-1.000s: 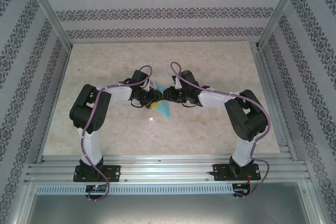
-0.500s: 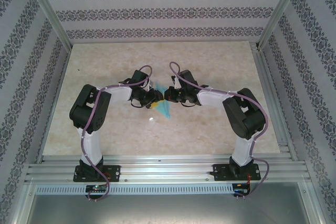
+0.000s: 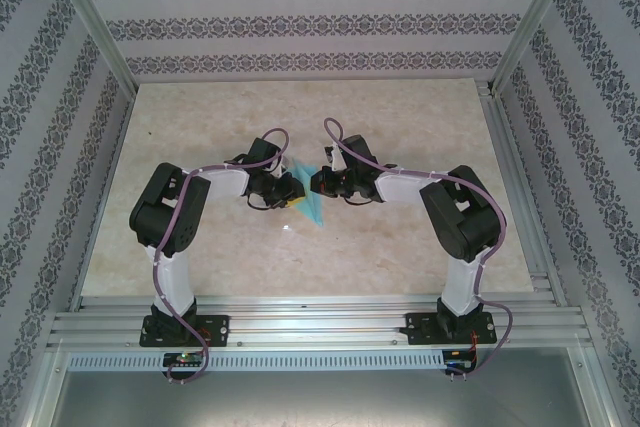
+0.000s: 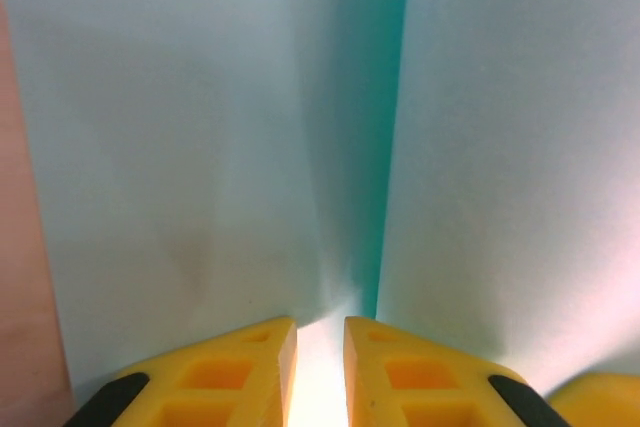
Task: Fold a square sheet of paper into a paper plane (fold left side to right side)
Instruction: Fourth fold the wing at the center of the table.
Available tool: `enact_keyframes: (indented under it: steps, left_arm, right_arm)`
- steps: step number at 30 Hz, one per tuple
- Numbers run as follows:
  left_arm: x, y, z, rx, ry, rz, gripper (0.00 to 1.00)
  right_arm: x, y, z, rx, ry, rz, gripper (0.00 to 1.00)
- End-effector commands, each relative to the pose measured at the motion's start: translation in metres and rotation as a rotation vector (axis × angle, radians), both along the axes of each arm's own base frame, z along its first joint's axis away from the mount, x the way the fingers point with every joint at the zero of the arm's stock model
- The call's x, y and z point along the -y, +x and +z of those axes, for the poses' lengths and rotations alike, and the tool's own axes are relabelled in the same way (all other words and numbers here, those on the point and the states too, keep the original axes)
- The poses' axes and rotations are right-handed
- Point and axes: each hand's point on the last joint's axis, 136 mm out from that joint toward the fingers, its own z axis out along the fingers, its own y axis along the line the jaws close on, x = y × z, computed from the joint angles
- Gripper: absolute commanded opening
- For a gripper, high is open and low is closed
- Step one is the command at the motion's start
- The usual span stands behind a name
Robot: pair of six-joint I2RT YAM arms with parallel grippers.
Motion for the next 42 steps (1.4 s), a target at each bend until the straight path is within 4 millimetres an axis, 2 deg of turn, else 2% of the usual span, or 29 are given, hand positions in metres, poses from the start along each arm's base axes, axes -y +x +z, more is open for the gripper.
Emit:
enact_keyframes:
  steps: [1, 10, 17, 27, 35, 42]
  left_arm:
    - [-0.033, -0.032, -0.044, -0.136, 0.165, 0.020, 0.20]
    - [-0.038, -0.037, -0.060, -0.164, 0.208, 0.014, 0.21]
    - [-0.046, -0.043, -0.068, -0.178, 0.245, 0.014, 0.15]
    - [-0.047, -0.045, -0.072, -0.184, 0.251, 0.012, 0.13]
    - [-0.047, -0.046, -0.075, -0.188, 0.250, 0.013, 0.13]
    - [-0.046, -0.046, -0.076, -0.188, 0.245, 0.013, 0.12]
  right_arm:
    - [0.000, -0.001, 0.004, 0.007, 0.026, 0.010, 0.00]
    - [0.007, 0.007, -0.003, -0.004, 0.005, 0.015, 0.00]
    - [0.007, 0.011, -0.014, -0.030, 0.027, 0.036, 0.00]
    - [0.020, 0.020, -0.026, -0.037, -0.019, 0.026, 0.00]
    - [0.015, 0.024, -0.030, -0.045, -0.019, 0.046, 0.00]
    - [0.013, 0.019, -0.034, -0.055, -0.023, 0.052, 0.00]
